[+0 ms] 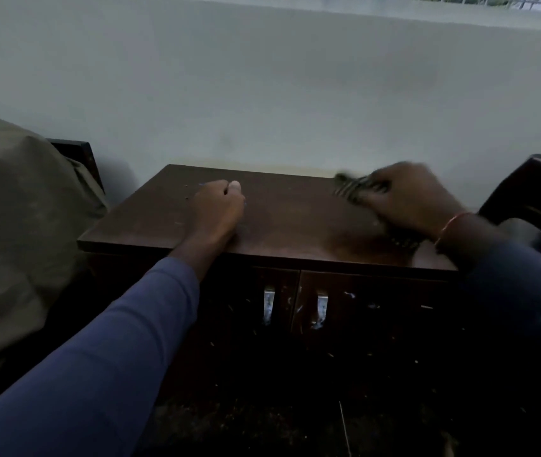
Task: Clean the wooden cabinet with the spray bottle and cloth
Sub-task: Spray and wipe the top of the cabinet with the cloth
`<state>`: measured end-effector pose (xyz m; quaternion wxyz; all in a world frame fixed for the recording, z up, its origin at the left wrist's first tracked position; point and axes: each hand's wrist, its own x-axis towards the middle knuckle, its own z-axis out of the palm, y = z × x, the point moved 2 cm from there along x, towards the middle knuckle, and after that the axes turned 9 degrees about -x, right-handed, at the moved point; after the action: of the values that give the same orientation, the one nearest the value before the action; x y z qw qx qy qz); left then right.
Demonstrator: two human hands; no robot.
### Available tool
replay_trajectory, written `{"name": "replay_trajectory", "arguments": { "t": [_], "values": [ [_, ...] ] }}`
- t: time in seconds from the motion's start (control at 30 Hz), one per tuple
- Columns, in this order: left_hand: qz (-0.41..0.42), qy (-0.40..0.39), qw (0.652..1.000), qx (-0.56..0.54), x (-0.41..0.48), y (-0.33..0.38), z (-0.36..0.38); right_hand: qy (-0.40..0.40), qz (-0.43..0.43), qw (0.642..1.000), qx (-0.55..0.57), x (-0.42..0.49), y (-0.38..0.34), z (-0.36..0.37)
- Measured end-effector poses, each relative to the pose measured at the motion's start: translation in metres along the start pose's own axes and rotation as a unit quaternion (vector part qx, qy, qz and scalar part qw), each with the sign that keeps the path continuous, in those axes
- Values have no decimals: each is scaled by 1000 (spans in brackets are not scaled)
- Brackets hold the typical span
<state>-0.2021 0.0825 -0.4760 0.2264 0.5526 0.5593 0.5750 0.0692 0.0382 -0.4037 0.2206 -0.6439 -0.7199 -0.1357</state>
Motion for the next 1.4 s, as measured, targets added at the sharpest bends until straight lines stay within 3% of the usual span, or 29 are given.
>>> {"name": "replay_trajectory", "arguments": {
  "t": [0.07, 0.17, 0.23, 0.3, 0.4, 0.5, 0.57, 0.67, 0.7, 0.8, 0.87, 1.03, 1.07, 1.17, 1.23, 1.3, 1.37, 1.4],
  "values": [
    [-9, -1, 1000, -2, -2, 1, 0, -95, -46, 994, 22, -8, -14, 18],
    [-11, -7, 1000, -1, -2, 2, -2, -172, -45, 981, 81, -6, -16, 27],
    [-6, -8, 1000, -1, -1, 1, 0, -187, 8, 966, 178, -3, -8, 22],
    [-5, -2, 1000, -7, 0, 0, 2, -147, 49, 960, 232, 2, 3, 20],
    [3, 5, 1000, -12, 0, -1, 4, -168, -57, 979, 100, -13, -3, 38],
    [19, 7, 1000, -10, -1, -1, 3, -231, -168, 958, 17, -35, -7, 55],
    [25, 1, 1000, -5, 0, -2, 3, -264, -119, 957, -20, -18, 19, 60],
    [31, -8, 999, 4, -2, 1, 4, -265, 51, 950, -155, 10, 49, 65],
    [30, -10, 999, 9, -2, 2, 4, -261, 53, 951, -156, 9, 39, 69],
    [32, -17, 999, 14, -3, -1, 6, -264, -106, 956, -68, -21, -16, 68],
    [40, -19, 999, 18, -5, 0, 4, -290, -159, 943, -32, -28, -18, 57],
    [39, -41, 997, 52, -9, 4, 4, -244, 65, 961, -109, 13, 25, 68],
    [40, -52, 996, 64, -10, 4, 6, -248, 42, 963, -98, 11, 14, 76],
    [51, -79, 991, 96, -13, 5, 7, -243, -157, 956, -44, -26, -39, 76],
    [77, -74, 986, 127, -14, 5, 7, -239, -222, 945, -10, -29, -41, 67],
    [106, -73, 979, 158, -14, 5, 10, -263, -129, 955, -51, -7, -14, 68],
    [110, -79, 975, 176, -15, 6, 12, -232, 14, 961, -151, 9, 4, 71],
    [101, -83, 976, 176, -15, 7, 13, -223, 26, 956, -190, 9, -5, 75]
  ]
}}
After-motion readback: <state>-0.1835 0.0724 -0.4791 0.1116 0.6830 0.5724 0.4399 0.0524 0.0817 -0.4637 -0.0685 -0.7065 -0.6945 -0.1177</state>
